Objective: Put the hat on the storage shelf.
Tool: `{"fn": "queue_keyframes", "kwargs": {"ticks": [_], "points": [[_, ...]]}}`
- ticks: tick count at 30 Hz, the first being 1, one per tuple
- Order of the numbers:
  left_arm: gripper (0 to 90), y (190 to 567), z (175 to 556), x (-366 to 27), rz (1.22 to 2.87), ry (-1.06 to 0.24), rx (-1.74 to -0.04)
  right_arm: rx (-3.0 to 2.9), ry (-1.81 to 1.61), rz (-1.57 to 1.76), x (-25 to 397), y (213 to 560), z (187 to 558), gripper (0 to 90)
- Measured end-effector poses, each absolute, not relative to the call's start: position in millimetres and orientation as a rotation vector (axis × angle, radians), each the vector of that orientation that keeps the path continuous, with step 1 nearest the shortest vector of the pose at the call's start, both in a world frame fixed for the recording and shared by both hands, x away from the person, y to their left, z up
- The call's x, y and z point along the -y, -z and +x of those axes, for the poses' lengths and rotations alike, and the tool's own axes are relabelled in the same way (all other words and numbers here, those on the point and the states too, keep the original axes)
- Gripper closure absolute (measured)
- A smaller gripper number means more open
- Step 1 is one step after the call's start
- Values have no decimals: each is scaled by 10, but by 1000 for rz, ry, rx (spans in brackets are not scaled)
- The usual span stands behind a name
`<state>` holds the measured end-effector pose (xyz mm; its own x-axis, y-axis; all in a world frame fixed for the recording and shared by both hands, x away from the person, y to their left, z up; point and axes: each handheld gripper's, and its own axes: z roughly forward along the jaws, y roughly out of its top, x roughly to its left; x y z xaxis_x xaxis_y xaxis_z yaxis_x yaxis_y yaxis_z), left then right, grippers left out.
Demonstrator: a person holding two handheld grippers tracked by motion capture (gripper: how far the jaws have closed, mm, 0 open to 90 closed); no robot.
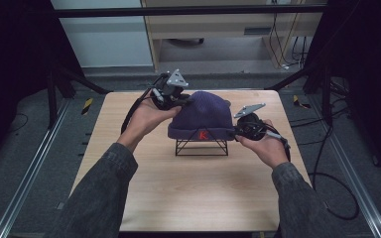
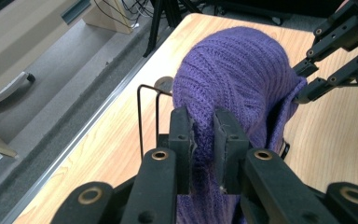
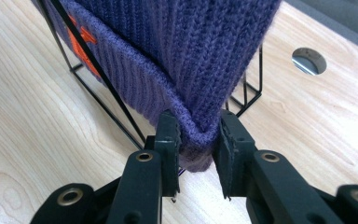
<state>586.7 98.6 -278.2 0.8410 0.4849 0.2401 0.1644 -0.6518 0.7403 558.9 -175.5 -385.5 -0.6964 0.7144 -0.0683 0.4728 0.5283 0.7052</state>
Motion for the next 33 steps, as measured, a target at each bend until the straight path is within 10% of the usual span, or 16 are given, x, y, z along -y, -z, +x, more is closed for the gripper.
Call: {"fn": "queue_keyframes", "kwargs": {"ticks": [33], "points": [[788,3044,5760,-890,2321,-523,-441,-2440,-929,1033,1748,4231,5538,713]]}}
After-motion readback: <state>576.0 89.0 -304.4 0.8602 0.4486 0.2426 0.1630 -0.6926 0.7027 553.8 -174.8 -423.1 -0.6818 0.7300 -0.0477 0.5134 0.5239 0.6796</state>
